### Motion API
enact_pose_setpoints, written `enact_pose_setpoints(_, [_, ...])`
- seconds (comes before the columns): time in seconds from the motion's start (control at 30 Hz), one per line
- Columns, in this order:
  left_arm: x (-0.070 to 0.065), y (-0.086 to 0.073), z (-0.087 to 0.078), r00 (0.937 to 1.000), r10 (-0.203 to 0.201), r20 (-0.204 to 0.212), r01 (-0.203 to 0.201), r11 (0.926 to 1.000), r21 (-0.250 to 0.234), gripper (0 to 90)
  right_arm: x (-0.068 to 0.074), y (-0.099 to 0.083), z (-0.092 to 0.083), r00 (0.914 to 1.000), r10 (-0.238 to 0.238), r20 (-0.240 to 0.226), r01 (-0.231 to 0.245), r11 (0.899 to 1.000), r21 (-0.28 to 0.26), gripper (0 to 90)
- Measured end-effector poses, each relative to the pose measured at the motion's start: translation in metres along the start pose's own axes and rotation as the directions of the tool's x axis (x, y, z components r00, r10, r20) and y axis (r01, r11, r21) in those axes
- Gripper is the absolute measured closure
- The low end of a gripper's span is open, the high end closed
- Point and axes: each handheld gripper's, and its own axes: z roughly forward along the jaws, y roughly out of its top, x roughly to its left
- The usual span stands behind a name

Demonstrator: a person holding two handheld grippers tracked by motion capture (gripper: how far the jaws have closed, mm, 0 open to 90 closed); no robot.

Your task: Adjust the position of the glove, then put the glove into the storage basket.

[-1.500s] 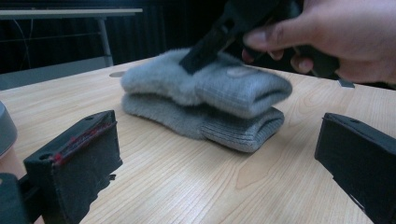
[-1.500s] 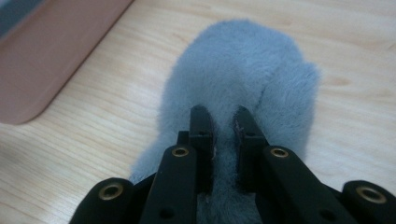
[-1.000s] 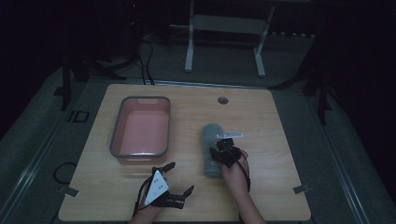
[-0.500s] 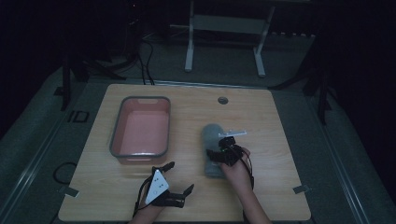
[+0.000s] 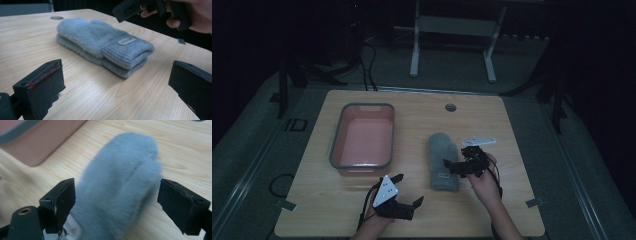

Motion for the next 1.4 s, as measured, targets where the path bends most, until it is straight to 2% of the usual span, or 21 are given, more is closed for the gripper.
enact_pose_setpoints(0.13, [0.001, 0.015, 0.004, 0.9998, 0.014, -0.011, -0.014, 0.9999, 0.002, 0.3, -0.013, -0.008, -0.004, 0.9992, 0.002, -0.039, -0.002, 1.000, -0.016, 14.6])
enact_pose_setpoints(0.27, [0.005, 0.035, 0.011, 0.9995, 0.021, -0.023, -0.021, 0.9998, -0.003, 0.3, -0.022, -0.010, -0.009, 0.9987, 0.000, -0.050, 0.000, 1.000, -0.008, 14.6])
enact_pose_setpoints(0.43, [0.012, 0.056, 0.024, 0.9991, 0.012, -0.040, -0.013, 0.9999, -0.009, 0.3, -0.030, -0.005, -0.019, 0.9961, 0.043, -0.077, -0.046, 0.998, -0.031, 13.5])
enact_pose_setpoints(0.57, [0.012, 0.068, 0.042, 0.9983, 0.023, -0.054, -0.022, 0.9996, 0.017, 0.3, -0.029, 0.001, -0.020, 0.9947, 0.062, -0.083, -0.067, 0.996, -0.056, 10.7])
enact_pose_setpoints(0.6, [0.012, 0.070, 0.049, 0.9989, 0.011, -0.045, -0.010, 0.9995, 0.029, 0.3, -0.030, 0.002, -0.019, 0.9934, 0.066, -0.094, -0.071, 0.996, -0.056, 10.7])
enact_pose_setpoints(0.67, [0.013, 0.072, 0.060, 0.9990, -0.005, -0.044, 0.007, 0.9987, 0.050, 0.3, -0.031, 0.003, -0.012, 0.9951, 0.070, -0.069, -0.073, 0.997, -0.037, 11.3])
enact_pose_setpoints(0.73, [0.016, 0.073, 0.069, 0.9988, -0.025, -0.042, 0.027, 0.9974, 0.067, 0.3, -0.031, 0.003, -0.005, 0.9937, 0.076, -0.083, -0.078, 0.997, -0.019, 11.4])
enact_pose_setpoints(0.8, [0.020, 0.072, 0.079, 0.9979, -0.050, -0.040, 0.053, 0.9945, 0.091, 0.3, -0.031, 0.002, 0.003, 0.9938, 0.075, -0.082, -0.075, 0.997, 0.006, 15.5])
enact_pose_setpoints(0.87, [0.025, 0.070, 0.087, 0.9962, -0.070, -0.051, 0.076, 0.9912, 0.109, 2.6, -0.032, 0.002, 0.012, 0.9943, 0.088, -0.060, -0.087, 0.996, 0.027, 22.2])
enact_pose_setpoints(0.93, [0.032, 0.068, 0.096, 0.9927, -0.100, -0.069, 0.108, 0.9850, 0.135, 6.0, -0.035, 0.000, 0.020, 0.9926, 0.102, -0.064, -0.100, 0.994, 0.038, 29.1])
enact_pose_setpoints(1.0, [0.036, 0.065, 0.102, 0.9924, -0.087, -0.087, 0.101, 0.9794, 0.175, 8.7, -0.038, -0.002, 0.026, 0.9914, 0.117, -0.058, -0.114, 0.992, 0.047, 35.3])
enact_pose_setpoints(1.03, [0.036, 0.065, 0.102, 0.9924, -0.087, -0.087, 0.101, 0.9794, 0.175, 12.9, -0.038, -0.002, 0.026, 0.9914, 0.117, -0.058, -0.114, 0.992, 0.047, 35.3])
enact_pose_setpoints(1.07, [0.039, 0.061, 0.109, 0.9922, -0.082, -0.094, 0.101, 0.9701, 0.221, 12.9, -0.039, -0.003, 0.028, 0.9910, 0.124, -0.051, -0.121, 0.991, 0.049, 36.8])
enact_pose_setpoints(1.1, [0.040, 0.060, 0.111, 0.9913, -0.091, -0.095, 0.111, 0.9649, 0.238, 14.1, -0.041, -0.006, 0.032, 0.9902, 0.130, -0.052, -0.127, 0.990, 0.052, 39.4])
enact_pose_setpoints(1.2, [0.044, 0.051, 0.119, 0.9874, -0.133, -0.086, 0.153, 0.9395, 0.306, 14.5, -0.041, -0.012, 0.036, 0.9875, 0.144, -0.065, -0.139, 0.988, 0.074, 38.1])
enact_pose_setpoints(1.27, [0.044, 0.047, 0.122, 0.9849, -0.152, -0.083, 0.171, 0.9304, 0.324, 15.4, -0.041, -0.015, 0.038, 0.9871, 0.146, -0.066, -0.140, 0.987, 0.081, 37.4])
enact_pose_setpoints(1.4, [0.043, 0.045, 0.128, 0.9869, -0.137, -0.085, 0.158, 0.9196, 0.359, 15.3, -0.042, -0.021, 0.044, 0.9864, 0.137, -0.090, -0.128, 0.987, 0.102, 33.2])
